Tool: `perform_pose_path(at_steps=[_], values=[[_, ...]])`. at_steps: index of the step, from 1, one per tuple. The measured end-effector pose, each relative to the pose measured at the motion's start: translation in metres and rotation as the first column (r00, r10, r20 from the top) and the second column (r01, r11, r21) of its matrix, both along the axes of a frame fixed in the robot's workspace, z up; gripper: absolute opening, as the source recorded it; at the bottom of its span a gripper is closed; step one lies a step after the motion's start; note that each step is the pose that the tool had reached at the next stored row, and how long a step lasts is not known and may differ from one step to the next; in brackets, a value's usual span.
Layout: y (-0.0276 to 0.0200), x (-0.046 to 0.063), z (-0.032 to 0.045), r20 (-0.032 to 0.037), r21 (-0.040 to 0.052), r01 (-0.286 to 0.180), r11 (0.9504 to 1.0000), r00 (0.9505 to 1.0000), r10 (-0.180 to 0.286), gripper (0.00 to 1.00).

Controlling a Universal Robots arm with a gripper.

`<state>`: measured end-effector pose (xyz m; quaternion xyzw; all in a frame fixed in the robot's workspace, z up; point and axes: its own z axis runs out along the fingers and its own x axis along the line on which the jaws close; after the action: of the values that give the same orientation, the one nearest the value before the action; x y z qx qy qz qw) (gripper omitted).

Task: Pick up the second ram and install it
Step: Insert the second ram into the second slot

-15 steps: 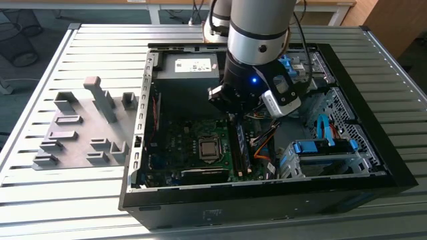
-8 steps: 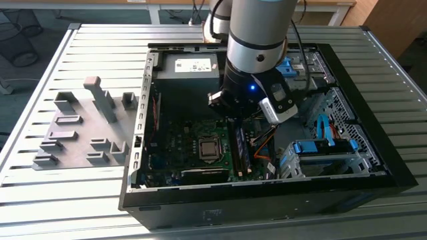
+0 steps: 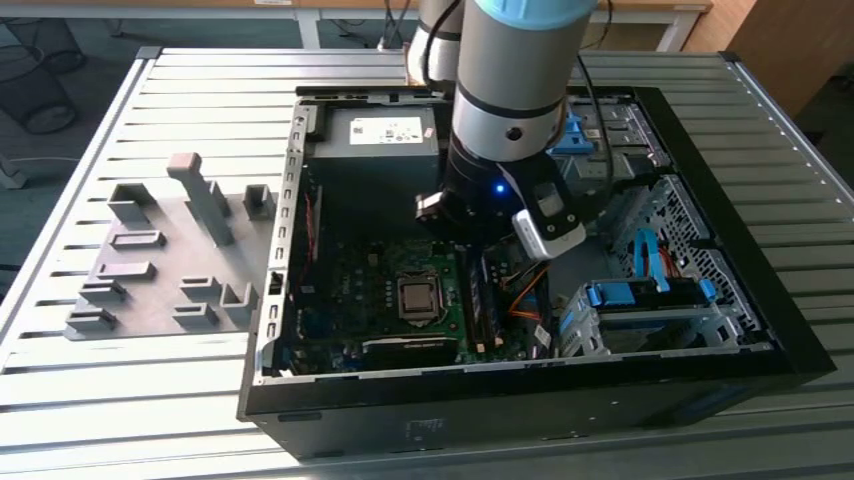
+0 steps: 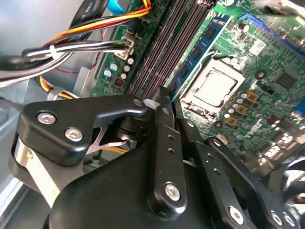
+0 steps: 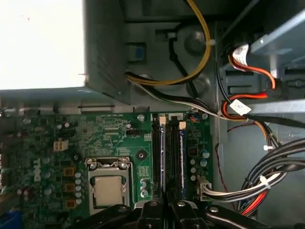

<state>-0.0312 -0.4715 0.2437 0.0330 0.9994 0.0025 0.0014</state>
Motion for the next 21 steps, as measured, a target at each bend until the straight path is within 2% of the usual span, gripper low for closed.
perform_pose_path(at_steps=[2, 7, 11, 14, 16, 21], values=[[-0.0004, 0.0, -0.0036, 0.0, 0.0001, 0.012, 0.9999, 0.9999, -0.012, 0.14], [-0.004, 0.0, -0.0128, -0.0044, 0.0002, 0.007, 1.0, 1.0, -0.007, 0.14], [-0.0048, 0.0, -0.0176, -0.0049, 0.0004, 0.006, 1.0, 1.0, -0.006, 0.14], [-0.005, 0.0, -0.019, -0.0051, 0.0035, -0.004, 1.0, 1.0, 0.004, 0.14], [-0.0051, 0.0, -0.0192, -0.0049, 0.0131, -0.012, 0.9998, 0.9999, 0.012, 0.14], [-0.0057, 0.0, -0.0193, -0.0047, 0.0162, -0.028, 0.9995, 0.9996, 0.028, 0.14]])
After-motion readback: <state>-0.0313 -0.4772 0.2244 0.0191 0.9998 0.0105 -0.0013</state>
